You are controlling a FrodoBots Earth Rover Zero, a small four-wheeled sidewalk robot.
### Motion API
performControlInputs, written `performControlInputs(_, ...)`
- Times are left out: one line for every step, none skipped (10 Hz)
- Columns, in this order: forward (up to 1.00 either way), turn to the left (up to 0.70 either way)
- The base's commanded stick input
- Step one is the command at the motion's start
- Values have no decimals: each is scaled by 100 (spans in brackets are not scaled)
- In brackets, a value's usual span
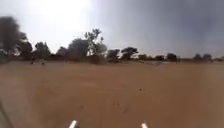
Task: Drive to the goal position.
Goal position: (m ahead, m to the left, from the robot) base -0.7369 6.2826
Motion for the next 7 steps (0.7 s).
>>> performControlInputs(100, 0)
performControlInputs(100, 0)
performControlInputs(100, 9)
performControlInputs(100, 24)
performControlInputs(100, 15)
performControlInputs(100, 0)
performControlInputs(100, 0)
